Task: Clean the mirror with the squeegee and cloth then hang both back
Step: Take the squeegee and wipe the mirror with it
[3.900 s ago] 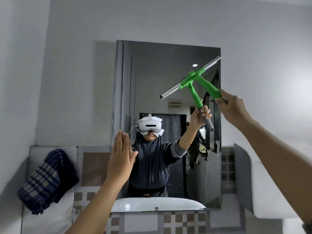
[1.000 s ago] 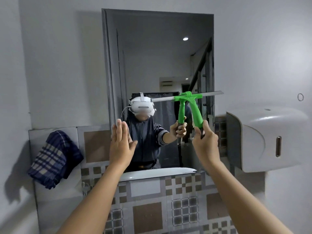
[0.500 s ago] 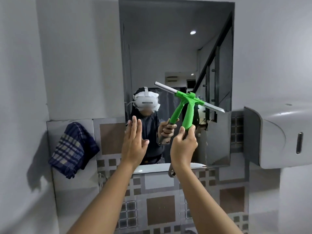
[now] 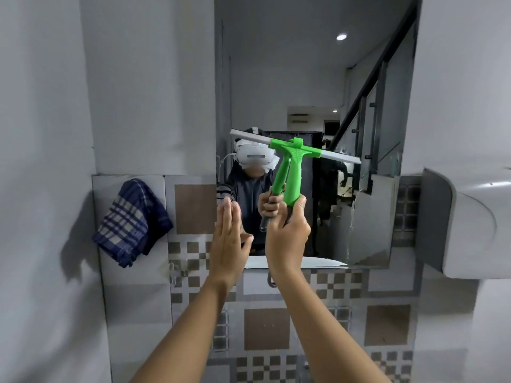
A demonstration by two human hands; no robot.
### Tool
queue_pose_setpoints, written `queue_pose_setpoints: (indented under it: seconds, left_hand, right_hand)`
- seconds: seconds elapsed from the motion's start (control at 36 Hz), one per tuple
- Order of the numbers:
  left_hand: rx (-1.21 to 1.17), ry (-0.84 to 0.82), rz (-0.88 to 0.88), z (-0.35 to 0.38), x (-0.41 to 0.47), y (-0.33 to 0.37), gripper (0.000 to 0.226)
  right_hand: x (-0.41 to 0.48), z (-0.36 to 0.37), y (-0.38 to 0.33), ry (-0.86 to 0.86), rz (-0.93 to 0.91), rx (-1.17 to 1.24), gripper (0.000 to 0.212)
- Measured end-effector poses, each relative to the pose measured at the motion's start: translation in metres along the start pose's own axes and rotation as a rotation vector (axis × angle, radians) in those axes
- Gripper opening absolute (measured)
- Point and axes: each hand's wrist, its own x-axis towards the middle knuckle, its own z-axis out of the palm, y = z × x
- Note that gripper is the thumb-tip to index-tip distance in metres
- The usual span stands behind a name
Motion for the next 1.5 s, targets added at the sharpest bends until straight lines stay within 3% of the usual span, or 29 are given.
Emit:
queue_pose_setpoints:
  seconds: [0.31, 0.67, 0.89, 1.03, 1.25, 1.5]
  left_hand:
    - [-0.058, 0.064, -0.093, 0.014, -0.019, 0.008, 0.093]
    - [-0.106, 0.102, -0.204, 0.031, -0.032, 0.013, 0.082]
    - [-0.092, 0.155, -0.249, 0.025, -0.030, 0.023, 0.080]
    - [-0.085, 0.204, -0.276, 0.013, -0.013, 0.028, 0.064]
    - [0.011, 0.294, -0.126, -0.026, 0.056, 0.041, 0.051]
    - [0.140, 0.303, -0.046, -0.037, 0.110, 0.042, 0.055]
  right_hand:
    - [-0.004, -0.022, 0.018, -0.180, -0.223, -0.328, 0.052]
    - [0.065, -0.092, 0.040, -0.363, -0.685, -0.691, 0.044]
    - [0.108, -0.131, 0.028, -0.414, -0.870, -0.848, 0.042]
    - [0.128, -0.147, 0.026, -0.429, -0.917, -0.918, 0.044]
    - [0.148, -0.173, 0.012, -0.414, -1.003, -0.977, 0.044]
    - [0.162, -0.212, 0.033, -0.348, -0.817, -0.967, 0.046]
